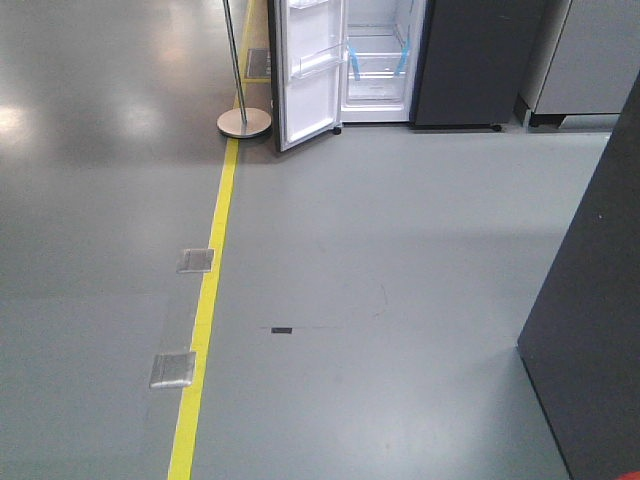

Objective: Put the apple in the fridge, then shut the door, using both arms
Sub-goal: 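Drive the base along the yellow line toward the open refrigerator, then drive closer to the open refrigerator door holding the apple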

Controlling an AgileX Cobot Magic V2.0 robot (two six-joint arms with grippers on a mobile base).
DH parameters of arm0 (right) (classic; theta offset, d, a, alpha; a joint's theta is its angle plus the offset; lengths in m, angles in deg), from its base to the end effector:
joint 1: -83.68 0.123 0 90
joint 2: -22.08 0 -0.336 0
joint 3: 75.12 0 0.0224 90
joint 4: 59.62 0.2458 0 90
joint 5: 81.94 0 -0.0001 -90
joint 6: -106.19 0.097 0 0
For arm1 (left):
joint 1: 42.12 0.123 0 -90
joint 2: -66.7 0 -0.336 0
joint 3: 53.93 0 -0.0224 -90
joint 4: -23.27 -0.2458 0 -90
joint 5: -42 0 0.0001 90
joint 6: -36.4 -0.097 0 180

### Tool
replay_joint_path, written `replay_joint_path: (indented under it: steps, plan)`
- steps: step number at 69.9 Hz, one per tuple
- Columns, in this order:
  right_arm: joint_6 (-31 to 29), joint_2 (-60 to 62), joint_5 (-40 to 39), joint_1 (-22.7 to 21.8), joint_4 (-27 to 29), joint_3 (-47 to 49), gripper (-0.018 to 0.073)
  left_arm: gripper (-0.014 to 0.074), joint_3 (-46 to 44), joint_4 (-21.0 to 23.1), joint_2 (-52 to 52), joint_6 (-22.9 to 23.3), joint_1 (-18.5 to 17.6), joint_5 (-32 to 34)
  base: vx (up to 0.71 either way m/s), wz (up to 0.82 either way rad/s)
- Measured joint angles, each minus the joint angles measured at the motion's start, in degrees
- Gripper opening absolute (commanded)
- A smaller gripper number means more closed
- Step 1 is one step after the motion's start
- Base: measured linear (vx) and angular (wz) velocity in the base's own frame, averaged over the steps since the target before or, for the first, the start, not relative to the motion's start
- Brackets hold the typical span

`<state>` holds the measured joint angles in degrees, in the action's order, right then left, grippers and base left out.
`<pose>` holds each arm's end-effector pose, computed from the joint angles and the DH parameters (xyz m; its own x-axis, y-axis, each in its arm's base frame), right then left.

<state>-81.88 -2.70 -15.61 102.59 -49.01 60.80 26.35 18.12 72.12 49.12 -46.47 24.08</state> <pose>-0.0206 0.0103 0.3059 -0.6370 -0.2867 -0.7155 -0.4755 0.8768 0.0720 0.0034 0.0024 0.1727 -0.2382 -0.1183 -0.9640 0.0168 0.9919 -0.1258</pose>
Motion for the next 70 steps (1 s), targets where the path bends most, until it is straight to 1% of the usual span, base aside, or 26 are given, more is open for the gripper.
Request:
replay_joint_path:
  steps: [70]
  plan:
    - [0.0,0.0,0.0,0.0,0.0,0.0,0.0381,-0.0006,0.0,0.0,0.0,0.0,0.0,0.0,0.34,-0.02]
